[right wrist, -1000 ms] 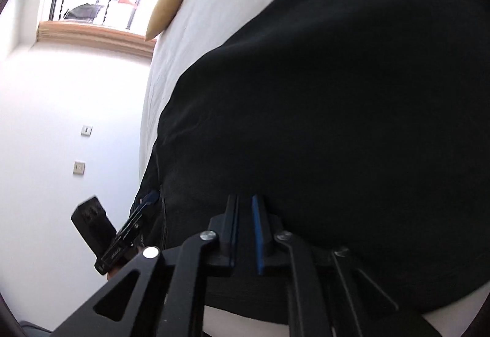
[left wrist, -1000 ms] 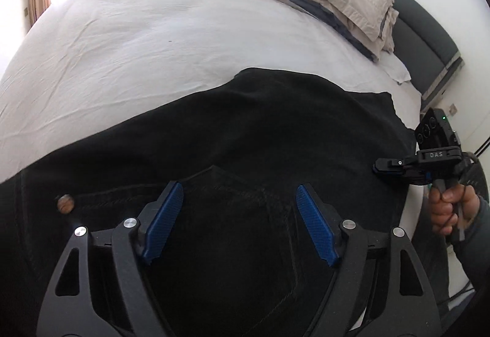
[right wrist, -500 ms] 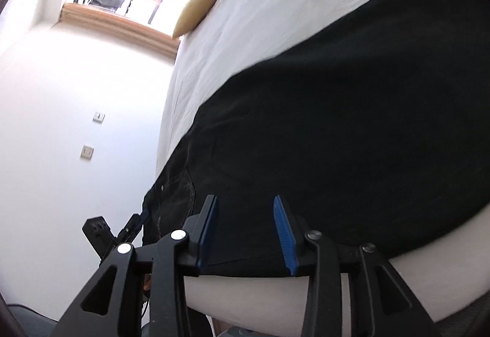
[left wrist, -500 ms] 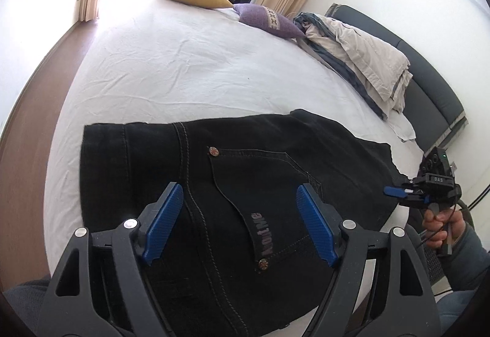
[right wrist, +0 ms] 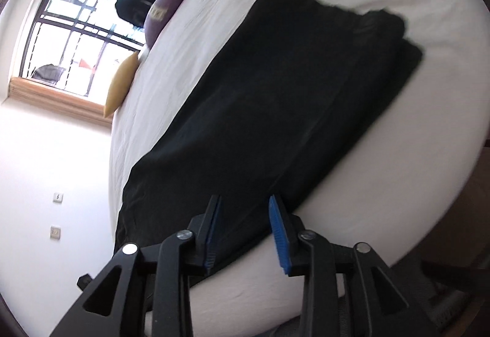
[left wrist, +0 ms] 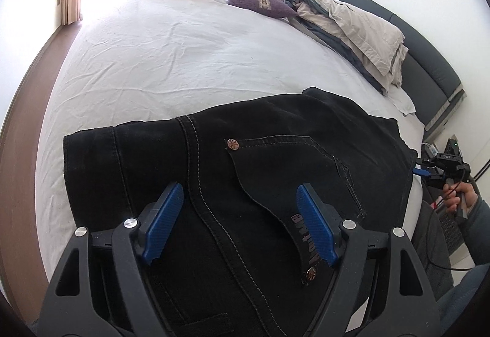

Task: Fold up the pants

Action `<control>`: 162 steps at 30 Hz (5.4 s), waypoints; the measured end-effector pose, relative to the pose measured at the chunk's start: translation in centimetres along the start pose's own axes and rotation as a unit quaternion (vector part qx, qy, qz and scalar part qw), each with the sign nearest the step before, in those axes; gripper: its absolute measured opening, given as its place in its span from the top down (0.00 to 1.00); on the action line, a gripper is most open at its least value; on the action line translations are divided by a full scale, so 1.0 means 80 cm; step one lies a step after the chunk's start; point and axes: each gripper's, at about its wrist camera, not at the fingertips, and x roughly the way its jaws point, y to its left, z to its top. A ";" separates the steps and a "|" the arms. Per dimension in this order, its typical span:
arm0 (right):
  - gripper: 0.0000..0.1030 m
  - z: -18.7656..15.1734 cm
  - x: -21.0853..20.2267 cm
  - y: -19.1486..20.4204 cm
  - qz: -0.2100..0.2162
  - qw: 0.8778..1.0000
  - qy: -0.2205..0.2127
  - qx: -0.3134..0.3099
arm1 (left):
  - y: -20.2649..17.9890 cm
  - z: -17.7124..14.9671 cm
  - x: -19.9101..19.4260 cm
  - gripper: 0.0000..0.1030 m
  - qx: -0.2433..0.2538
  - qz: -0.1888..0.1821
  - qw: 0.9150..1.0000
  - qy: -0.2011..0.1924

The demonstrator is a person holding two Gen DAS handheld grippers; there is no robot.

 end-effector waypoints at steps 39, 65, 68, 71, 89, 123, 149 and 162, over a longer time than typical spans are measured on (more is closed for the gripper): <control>0.53 0.153 -0.125 -0.262 0.117 0.960 -0.118 0.227 | -0.174 0.032 0.137 0.25 0.033 -0.033 0.997 0.064; 0.84 0.182 -0.092 -0.253 0.135 0.958 -0.133 0.214 | -0.173 0.029 0.138 0.25 0.045 -0.017 0.997 0.067; 0.87 0.179 -0.095 -0.252 0.131 0.959 -0.138 0.210 | -0.172 0.029 0.138 0.25 0.046 -0.017 0.997 0.066; 0.89 0.179 -0.100 -0.245 0.109 0.966 -0.139 0.188 | -0.172 0.029 0.138 0.25 0.045 -0.018 0.997 0.066; 0.89 0.180 -0.127 -0.177 0.046 0.977 -0.172 0.113 | -0.179 0.032 0.149 0.26 0.050 -0.006 0.996 0.080; 0.89 -0.100 0.000 0.167 -0.100 0.843 -0.030 -0.527 | -0.190 0.077 0.178 0.16 -0.161 -0.190 0.959 0.137; 0.88 -0.209 0.035 0.232 -0.106 0.775 0.002 -0.623 | -0.148 0.117 0.215 0.89 -0.132 -0.131 0.964 0.188; 0.85 -0.233 0.063 0.229 -0.117 0.764 0.034 -0.634 | -0.124 0.085 0.204 0.89 -0.123 -0.119 0.968 0.183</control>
